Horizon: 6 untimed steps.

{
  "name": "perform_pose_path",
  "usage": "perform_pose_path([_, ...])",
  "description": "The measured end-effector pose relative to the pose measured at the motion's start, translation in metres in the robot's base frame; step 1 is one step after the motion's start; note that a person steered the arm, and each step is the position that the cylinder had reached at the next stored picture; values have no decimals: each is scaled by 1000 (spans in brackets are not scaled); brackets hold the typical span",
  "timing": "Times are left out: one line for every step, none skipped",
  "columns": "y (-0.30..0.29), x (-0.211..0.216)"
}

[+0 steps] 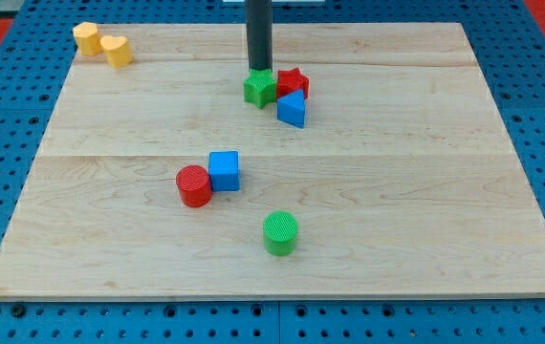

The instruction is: Separate the green star and red star

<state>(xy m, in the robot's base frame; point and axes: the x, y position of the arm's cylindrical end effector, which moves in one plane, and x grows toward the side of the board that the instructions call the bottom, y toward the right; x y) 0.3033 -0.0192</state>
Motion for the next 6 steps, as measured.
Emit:
perform_pose_path([3, -4])
perform_pose_path([5, -20])
perform_pose_path([33, 5])
perform_pose_path([-3, 19])
perform_pose_path([-7, 16])
perform_pose_path([-10, 57])
